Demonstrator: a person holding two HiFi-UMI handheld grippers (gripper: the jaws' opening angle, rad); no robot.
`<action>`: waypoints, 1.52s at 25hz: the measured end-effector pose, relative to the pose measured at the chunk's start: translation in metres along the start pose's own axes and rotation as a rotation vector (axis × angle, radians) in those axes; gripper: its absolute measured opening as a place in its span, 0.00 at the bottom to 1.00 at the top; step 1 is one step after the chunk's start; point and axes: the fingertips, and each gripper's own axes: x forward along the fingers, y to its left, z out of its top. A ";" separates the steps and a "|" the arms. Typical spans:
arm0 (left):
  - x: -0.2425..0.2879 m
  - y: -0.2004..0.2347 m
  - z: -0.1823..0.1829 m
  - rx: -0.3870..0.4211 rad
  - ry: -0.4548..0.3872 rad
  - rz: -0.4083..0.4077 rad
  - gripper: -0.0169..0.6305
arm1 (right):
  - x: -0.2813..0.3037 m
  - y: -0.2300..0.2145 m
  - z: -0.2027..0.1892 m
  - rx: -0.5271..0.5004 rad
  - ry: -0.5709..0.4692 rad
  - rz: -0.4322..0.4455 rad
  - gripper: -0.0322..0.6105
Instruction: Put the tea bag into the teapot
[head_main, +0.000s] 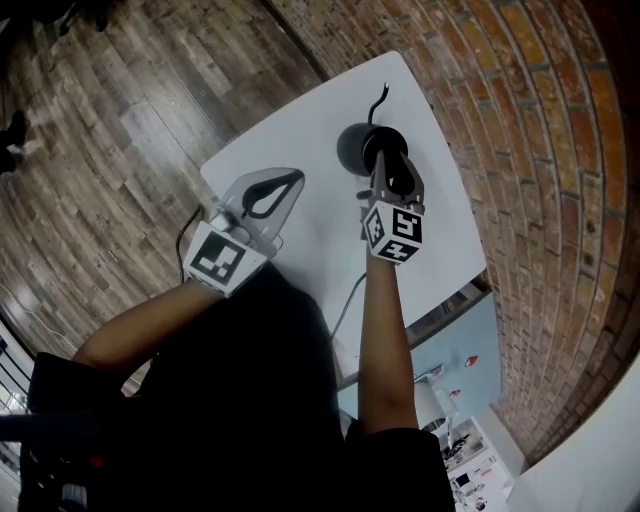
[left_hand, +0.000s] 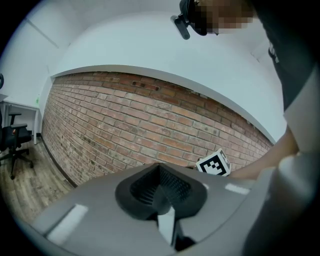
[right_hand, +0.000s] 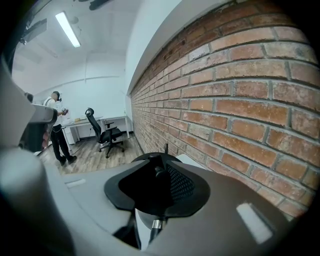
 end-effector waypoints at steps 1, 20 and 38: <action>0.000 -0.001 0.002 0.004 -0.005 -0.002 0.03 | -0.001 -0.001 0.002 0.003 -0.004 -0.001 0.20; -0.042 -0.021 -0.008 0.032 -0.021 -0.012 0.03 | -0.048 0.004 -0.007 0.133 -0.076 -0.072 0.20; -0.038 -0.045 -0.018 0.030 -0.044 -0.056 0.03 | -0.075 0.026 -0.020 0.206 -0.104 -0.076 0.20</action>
